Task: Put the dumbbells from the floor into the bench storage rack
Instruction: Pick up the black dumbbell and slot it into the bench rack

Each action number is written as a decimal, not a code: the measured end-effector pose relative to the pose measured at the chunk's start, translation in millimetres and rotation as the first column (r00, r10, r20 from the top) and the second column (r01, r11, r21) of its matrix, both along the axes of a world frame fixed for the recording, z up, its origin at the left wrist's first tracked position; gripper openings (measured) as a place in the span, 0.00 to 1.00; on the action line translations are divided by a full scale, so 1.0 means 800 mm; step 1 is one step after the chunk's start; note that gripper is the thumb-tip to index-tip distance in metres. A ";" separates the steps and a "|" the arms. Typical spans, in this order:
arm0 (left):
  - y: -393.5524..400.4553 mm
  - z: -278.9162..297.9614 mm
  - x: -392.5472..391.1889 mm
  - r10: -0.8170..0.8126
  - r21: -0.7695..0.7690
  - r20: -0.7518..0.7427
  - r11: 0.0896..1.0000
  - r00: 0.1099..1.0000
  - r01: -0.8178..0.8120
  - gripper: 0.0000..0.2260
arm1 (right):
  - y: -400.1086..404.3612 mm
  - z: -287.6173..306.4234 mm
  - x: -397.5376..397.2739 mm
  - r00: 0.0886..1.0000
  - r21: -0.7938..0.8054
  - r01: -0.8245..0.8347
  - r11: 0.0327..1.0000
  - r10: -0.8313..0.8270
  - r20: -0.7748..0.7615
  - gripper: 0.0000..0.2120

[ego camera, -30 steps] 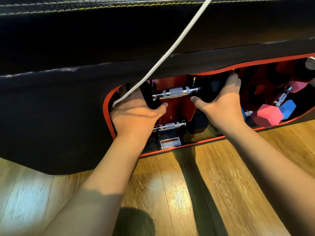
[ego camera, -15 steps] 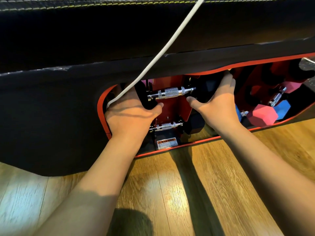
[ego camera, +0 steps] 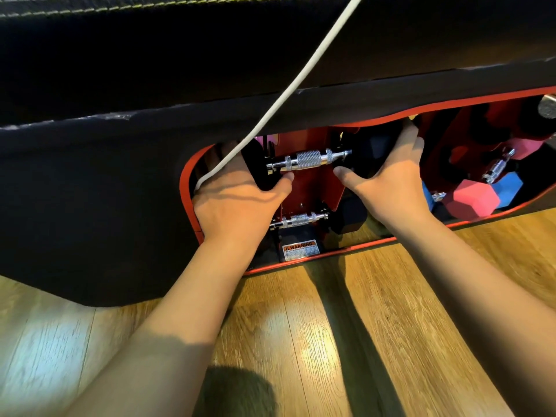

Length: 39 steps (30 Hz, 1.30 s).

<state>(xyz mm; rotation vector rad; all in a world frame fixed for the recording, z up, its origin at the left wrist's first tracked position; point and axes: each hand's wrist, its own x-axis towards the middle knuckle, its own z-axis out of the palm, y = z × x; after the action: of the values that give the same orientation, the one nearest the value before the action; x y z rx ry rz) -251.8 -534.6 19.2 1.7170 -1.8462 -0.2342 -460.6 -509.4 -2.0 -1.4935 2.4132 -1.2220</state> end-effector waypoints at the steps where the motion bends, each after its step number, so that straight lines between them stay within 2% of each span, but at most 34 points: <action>1: 0.002 -0.002 0.000 -0.017 0.021 -0.034 1.000 0.999 0.018 0.23 | 0.002 -0.002 0.000 1.000 -0.001 -0.004 1.000 0.004 -0.009 0.52; 3: 0.010 0.000 0.000 0.053 0.101 -0.135 0.994 0.989 -0.039 0.28 | 0.008 -0.009 0.000 0.999 -0.041 -0.029 0.999 0.030 0.011 0.55; 4: 0.012 -0.005 -0.003 0.084 0.116 -0.255 0.992 0.963 -0.056 0.29 | 0.012 -0.014 0.000 0.997 -0.067 -0.045 0.997 0.049 0.059 0.57; 5: 0.013 -0.016 -0.006 0.110 0.131 -0.405 0.989 0.908 -0.061 0.30 | 0.015 -0.020 -0.001 0.990 -0.094 -0.056 0.994 0.067 0.121 0.58; 7: 0.019 -0.035 -0.003 0.156 0.202 -0.623 0.979 0.767 -0.035 0.41 | 0.023 -0.037 -0.001 0.969 -0.121 -0.040 0.992 0.068 0.239 0.60; 8: 0.026 -0.044 -0.002 0.162 0.232 -0.675 0.973 0.720 -0.001 0.47 | 0.029 -0.047 -0.001 0.960 -0.112 -0.011 0.994 0.042 0.277 0.61; 9: 0.032 -0.060 -0.001 0.167 0.265 -0.686 0.964 0.708 0.030 0.49 | 0.035 -0.059 -0.002 0.954 -0.085 0.018 0.996 0.009 0.301 0.61; 12: 0.051 -0.098 -0.004 0.150 0.330 -0.600 0.941 0.786 0.072 0.51 | 0.051 -0.091 -0.003 0.963 0.067 0.020 0.998 -0.038 0.266 0.60; 14: 0.050 -0.122 -0.007 0.123 0.371 -0.414 0.928 0.902 0.044 0.50 | 0.055 -0.109 -0.004 0.980 0.195 0.005 0.981 -0.044 0.196 0.59; 16: 0.043 -0.129 -0.011 0.066 0.413 -0.204 0.911 0.977 0.025 0.50 | 0.051 -0.118 -0.003 0.989 0.293 -0.005 0.956 -0.039 0.143 0.60; 18: 0.030 -0.133 -0.015 0.047 0.422 -0.063 0.907 0.997 -0.016 0.49 | 0.042 -0.125 -0.001 0.995 0.361 -0.019 0.932 -0.018 0.099 0.60; 20: 0.015 -0.123 -0.021 0.071 0.467 0.018 0.881 0.997 -0.071 0.45 | 0.033 -0.130 0.001 0.996 0.397 -0.031 0.917 -0.006 0.091 0.60; 21: 0.010 -0.117 -0.025 0.080 0.550 0.016 0.832 0.997 -0.076 0.40 | 0.028 -0.133 0.001 0.996 0.404 -0.035 0.914 -0.002 0.091 0.60; 23: 0.004 -0.116 -0.037 0.133 0.755 -0.085 0.655 0.987 -0.024 0.29 | 0.019 -0.136 0.004 0.996 0.418 -0.046 0.907 0.010 0.087 0.60; 24: 0.000 -0.129 -0.037 0.152 0.790 -0.105 0.614 0.983 -0.011 0.26 | 0.014 -0.138 0.006 0.996 0.427 -0.052 0.903 0.015 0.088 0.59; 25: -0.003 -0.142 -0.037 0.140 0.789 -0.072 0.613 0.988 -0.029 0.25 | 0.011 -0.138 0.008 0.996 0.434 -0.054 0.899 0.015 0.093 0.58; 28: -0.013 -0.170 -0.032 0.115 0.668 0.091 0.730 0.989 -0.146 0.29 | 0.004 -0.140 0.008 0.993 0.425 -0.053 0.904 0.004 0.115 0.55; 30: -0.017 -0.187 -0.030 0.095 0.644 0.154 0.745 0.984 -0.173 0.31 | 0.004 -0.141 0.006 0.992 0.413 -0.063 0.908 0.011 0.127 0.53; 32: -0.014 -0.176 -0.025 0.062 0.556 0.203 0.814 0.977 -0.167 0.31 | 0.004 -0.141 0.005 0.991 0.413 -0.070 0.908 0.017 0.131 0.53; 34: -0.008 -0.165 -0.020 -0.052 0.630 0.135 0.775 0.990 -0.045 0.23 | 0.004 -0.139 0.005 0.991 0.420 -0.070 0.905 0.014 0.134 0.52; 35: -0.005 -0.157 -0.017 -0.140 0.694 0.025 0.715 0.990 0.084 0.18 | 0.004 -0.139 0.006 0.991 0.423 -0.069 0.903 0.012 0.135 0.52; 36: -0.003 -0.154 -0.014 -0.189 0.737 -0.063 0.653 0.980 0.173 0.17 | 0.004 -0.138 0.006 0.991 0.428 -0.066 0.902 0.009 0.135 0.52; 37: -0.002 -0.155 -0.013 -0.206 0.743 -0.110 0.632 0.972 0.218 0.17 | 0.004 -0.138 0.006 0.991 0.431 -0.064 0.900 0.005 0.136 0.52; 38: -0.004 -0.159 -0.012 -0.190 0.736 -0.085 0.649 0.978 0.190 0.17 | 0.005 -0.138 0.006 0.991 0.434 -0.062 0.899 0.003 0.135 0.52; 39: -0.007 -0.165 -0.015 -0.152 0.695 -0.009 0.709 0.988 0.116 0.18 | 0.005 -0.138 0.007 0.991 0.435 -0.061 0.898 0.002 0.134 0.52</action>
<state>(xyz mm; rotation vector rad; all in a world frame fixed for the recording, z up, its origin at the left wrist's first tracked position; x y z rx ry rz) -263.7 -540.3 -113.0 2.0639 -2.0700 -1.0849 -455.3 -505.7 -112.4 -1.2655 2.3546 -0.6733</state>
